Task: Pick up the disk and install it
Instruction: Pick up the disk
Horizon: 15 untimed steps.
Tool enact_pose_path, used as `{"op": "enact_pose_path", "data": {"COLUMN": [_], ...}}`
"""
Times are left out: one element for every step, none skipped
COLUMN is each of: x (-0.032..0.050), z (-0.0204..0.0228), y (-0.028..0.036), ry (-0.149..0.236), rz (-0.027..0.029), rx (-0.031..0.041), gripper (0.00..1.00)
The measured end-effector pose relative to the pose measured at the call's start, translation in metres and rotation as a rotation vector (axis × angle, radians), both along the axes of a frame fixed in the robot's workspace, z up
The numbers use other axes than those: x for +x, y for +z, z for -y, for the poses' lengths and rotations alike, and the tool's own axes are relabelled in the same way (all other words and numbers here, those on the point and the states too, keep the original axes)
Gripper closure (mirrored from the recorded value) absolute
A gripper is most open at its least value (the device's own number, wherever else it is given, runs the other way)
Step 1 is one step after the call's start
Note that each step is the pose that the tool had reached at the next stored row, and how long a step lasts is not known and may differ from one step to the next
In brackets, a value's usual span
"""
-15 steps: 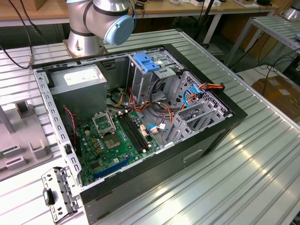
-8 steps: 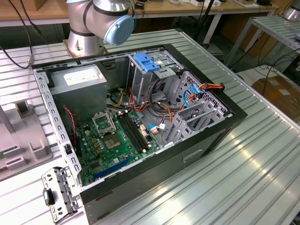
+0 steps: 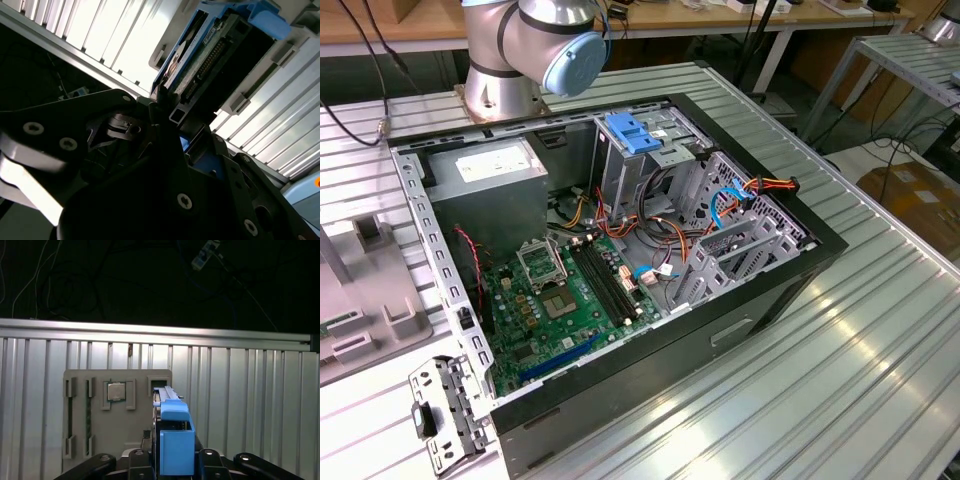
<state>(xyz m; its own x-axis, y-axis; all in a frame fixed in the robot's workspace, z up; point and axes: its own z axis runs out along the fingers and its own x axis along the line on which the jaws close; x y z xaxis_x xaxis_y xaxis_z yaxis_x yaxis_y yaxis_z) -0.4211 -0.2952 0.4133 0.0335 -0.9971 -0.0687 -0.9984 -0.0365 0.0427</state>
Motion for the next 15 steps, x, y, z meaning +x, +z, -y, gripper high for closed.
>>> {"op": "enact_pose_path", "data": {"x": [0.0000, 0.0000, 0.0000, 0.0000, 0.0000, 0.0000, 0.0000, 0.0000, 0.0000, 0.0000, 0.0000, 0.0000, 0.0000, 0.0000, 0.0000], "z": [0.0000, 0.0000, 0.0000, 0.0000, 0.0000, 0.0000, 0.0000, 0.0000, 0.0000, 0.0000, 0.0000, 0.0000, 0.0000, 0.0000, 0.0000], "y": [0.0004, 0.0008, 0.0016, 0.0021, 0.0025, 0.0031, 0.0037, 0.0042, 0.0048, 0.0054, 0.0056, 0.0058, 0.0063, 0.0066, 0.0069], "ry": [0.000, 0.000, 0.000, 0.000, 0.000, 0.000, 0.000, 0.000, 0.000, 0.000, 0.000, 0.000, 0.000, 0.000, 0.000], "rz": [-0.0001, -0.0001, -0.0001, 0.0000, 0.0000, -0.0001, 0.0000, 0.0000, 0.0000, -0.0001, 0.0000, -0.0001, -0.0001, -0.0001, -0.0001], "rx": [0.0000, 0.0000, 0.0000, 0.0000, 0.0000, 0.0000, 0.0000, 0.0000, 0.0000, 0.0000, 0.0000, 0.0000, -0.0001, -0.0001, -0.0001], "gripper": [0.63, 0.63, 0.63, 0.63, 0.63, 0.63, 0.63, 0.63, 0.63, 0.63, 0.63, 0.63, 0.63, 0.63, 0.63]}}
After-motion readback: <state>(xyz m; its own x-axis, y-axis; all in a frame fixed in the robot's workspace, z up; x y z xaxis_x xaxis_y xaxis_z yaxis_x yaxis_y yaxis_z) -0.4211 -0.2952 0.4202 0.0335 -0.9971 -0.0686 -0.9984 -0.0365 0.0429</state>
